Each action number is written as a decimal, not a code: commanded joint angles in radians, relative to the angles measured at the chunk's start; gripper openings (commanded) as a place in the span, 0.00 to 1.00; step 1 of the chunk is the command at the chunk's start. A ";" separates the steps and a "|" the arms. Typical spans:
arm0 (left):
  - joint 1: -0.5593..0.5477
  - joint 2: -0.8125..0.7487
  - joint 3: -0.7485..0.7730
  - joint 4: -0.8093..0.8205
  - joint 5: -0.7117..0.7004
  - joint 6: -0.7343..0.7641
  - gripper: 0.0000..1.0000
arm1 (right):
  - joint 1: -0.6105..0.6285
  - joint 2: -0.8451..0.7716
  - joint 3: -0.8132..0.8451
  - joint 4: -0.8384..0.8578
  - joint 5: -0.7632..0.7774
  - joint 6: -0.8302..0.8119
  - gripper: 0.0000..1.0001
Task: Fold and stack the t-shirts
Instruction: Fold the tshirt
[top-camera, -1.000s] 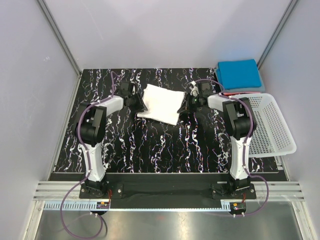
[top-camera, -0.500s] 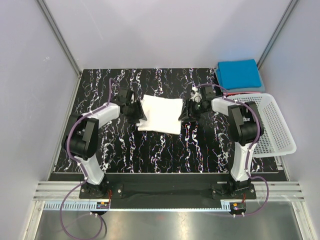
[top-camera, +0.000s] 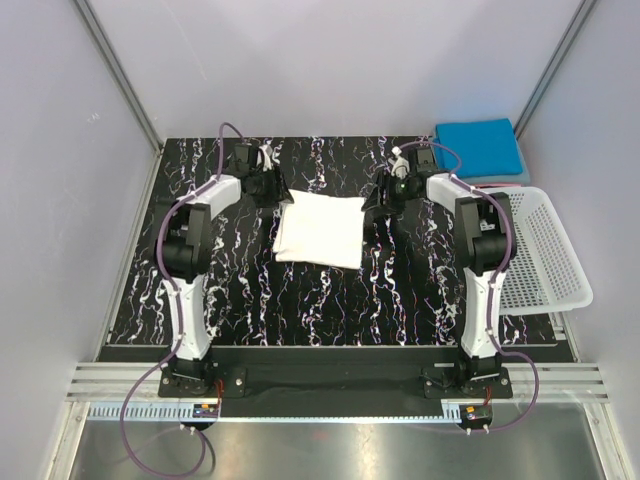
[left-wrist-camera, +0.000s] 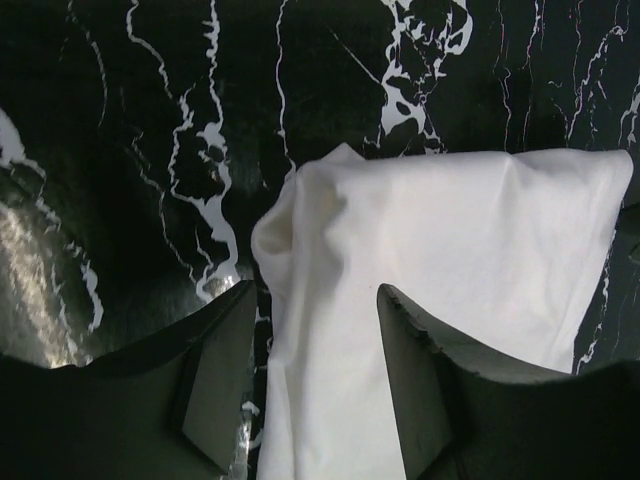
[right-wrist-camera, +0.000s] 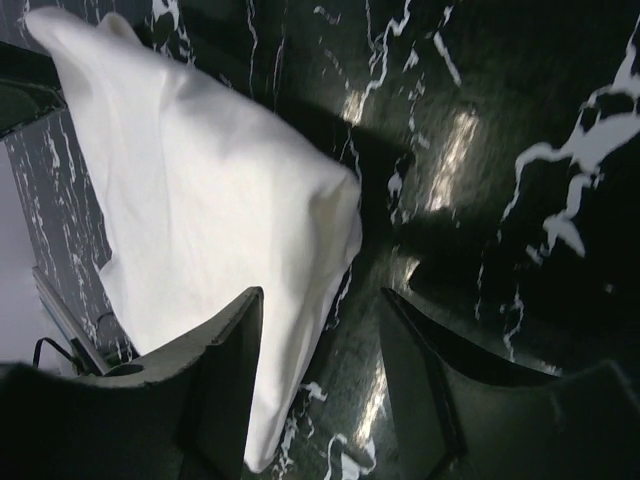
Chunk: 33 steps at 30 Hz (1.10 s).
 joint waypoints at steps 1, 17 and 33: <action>0.011 0.074 0.102 0.052 0.084 0.059 0.57 | -0.005 0.075 0.104 0.006 -0.036 -0.013 0.56; 0.041 0.212 0.217 0.139 0.233 0.059 0.53 | -0.017 0.211 0.222 0.072 -0.064 0.017 0.44; 0.097 0.266 0.231 0.187 0.282 -0.069 0.25 | -0.078 0.201 0.110 0.262 -0.102 0.167 0.02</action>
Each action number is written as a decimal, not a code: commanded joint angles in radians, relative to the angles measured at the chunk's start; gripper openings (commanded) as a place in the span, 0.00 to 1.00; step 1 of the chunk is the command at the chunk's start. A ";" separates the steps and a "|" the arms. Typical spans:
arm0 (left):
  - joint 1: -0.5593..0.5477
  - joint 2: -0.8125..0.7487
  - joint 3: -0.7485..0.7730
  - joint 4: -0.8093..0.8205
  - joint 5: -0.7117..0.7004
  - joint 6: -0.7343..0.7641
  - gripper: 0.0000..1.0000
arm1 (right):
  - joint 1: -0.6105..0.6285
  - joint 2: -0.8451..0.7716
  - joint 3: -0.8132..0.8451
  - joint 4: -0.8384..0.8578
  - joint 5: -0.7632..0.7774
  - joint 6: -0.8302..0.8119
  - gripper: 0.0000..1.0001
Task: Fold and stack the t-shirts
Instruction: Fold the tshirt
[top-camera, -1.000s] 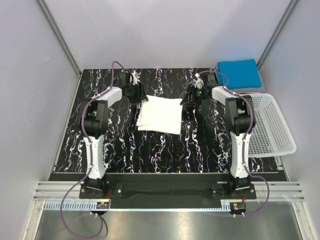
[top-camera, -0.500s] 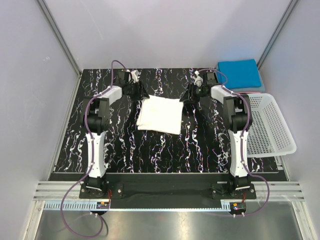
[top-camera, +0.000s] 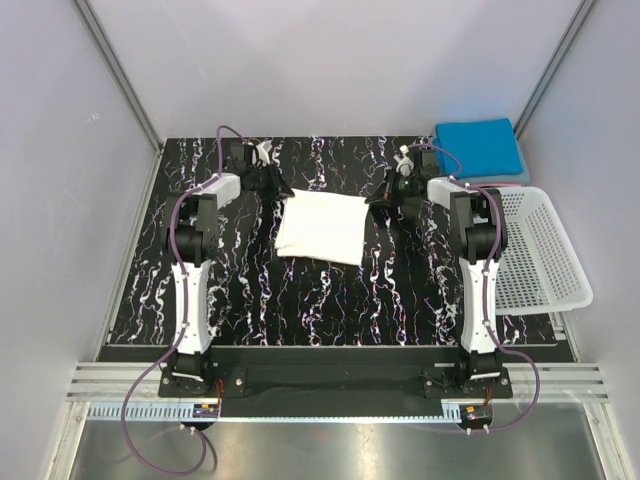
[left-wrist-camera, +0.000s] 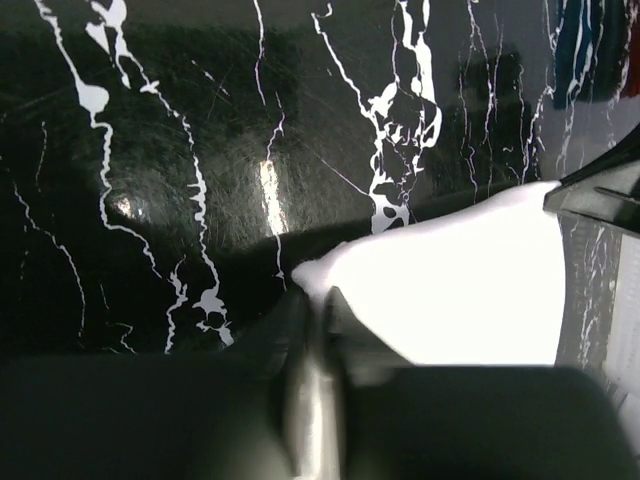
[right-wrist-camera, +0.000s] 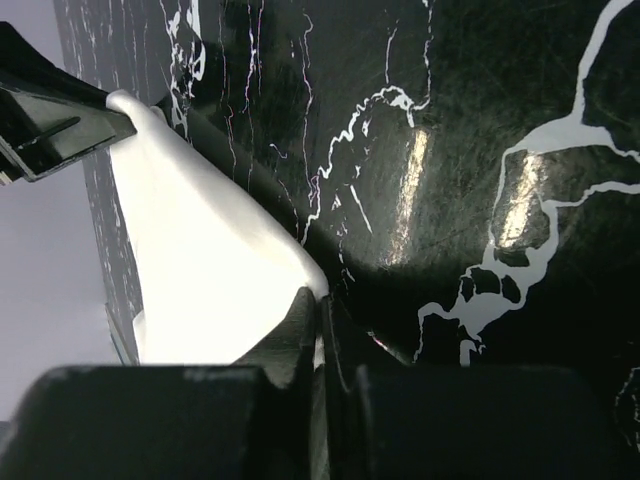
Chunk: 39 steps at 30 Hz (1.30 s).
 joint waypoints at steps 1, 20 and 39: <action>0.029 0.005 0.026 0.069 0.061 -0.042 0.31 | -0.023 -0.021 -0.024 0.055 0.018 0.012 0.09; 0.028 -0.284 -0.118 -0.214 -0.213 -0.047 0.49 | 0.013 -0.098 -0.035 -0.119 0.088 -0.034 0.87; -0.129 -0.400 -0.413 -0.181 -0.251 -0.062 0.43 | 0.062 0.047 0.168 -0.408 0.024 -0.216 0.96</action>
